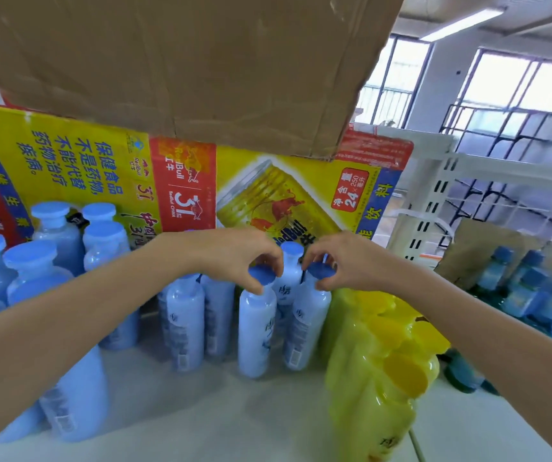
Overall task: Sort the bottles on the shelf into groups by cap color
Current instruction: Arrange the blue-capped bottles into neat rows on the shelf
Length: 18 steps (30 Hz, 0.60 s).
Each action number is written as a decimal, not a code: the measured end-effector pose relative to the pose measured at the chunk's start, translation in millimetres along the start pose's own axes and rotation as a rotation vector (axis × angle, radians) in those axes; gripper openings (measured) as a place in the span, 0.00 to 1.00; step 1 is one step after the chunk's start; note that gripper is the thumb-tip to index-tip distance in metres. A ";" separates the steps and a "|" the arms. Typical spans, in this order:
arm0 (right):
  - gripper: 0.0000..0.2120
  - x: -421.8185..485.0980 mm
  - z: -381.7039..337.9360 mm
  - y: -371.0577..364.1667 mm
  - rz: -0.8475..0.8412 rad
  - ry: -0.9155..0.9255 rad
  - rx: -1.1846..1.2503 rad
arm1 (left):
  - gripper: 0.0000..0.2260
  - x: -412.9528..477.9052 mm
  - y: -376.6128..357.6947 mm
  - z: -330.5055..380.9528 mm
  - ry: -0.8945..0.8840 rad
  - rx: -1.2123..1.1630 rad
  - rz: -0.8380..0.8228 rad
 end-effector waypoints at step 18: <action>0.15 2.1 19.0 -16.1 0.066 -0.073 -0.061 | 0.14 33.6 -19.6 -8.4 -0.029 -0.104 -0.062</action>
Point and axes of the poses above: each hand's wrist, its own x-axis towards the middle knuckle, its own y-axis out of the back of the hand, z = x × y, the point moved 6 cm from there along x, towards the middle knuckle, and after that the axes turned 8 degrees about z, right-handed, at the moved point
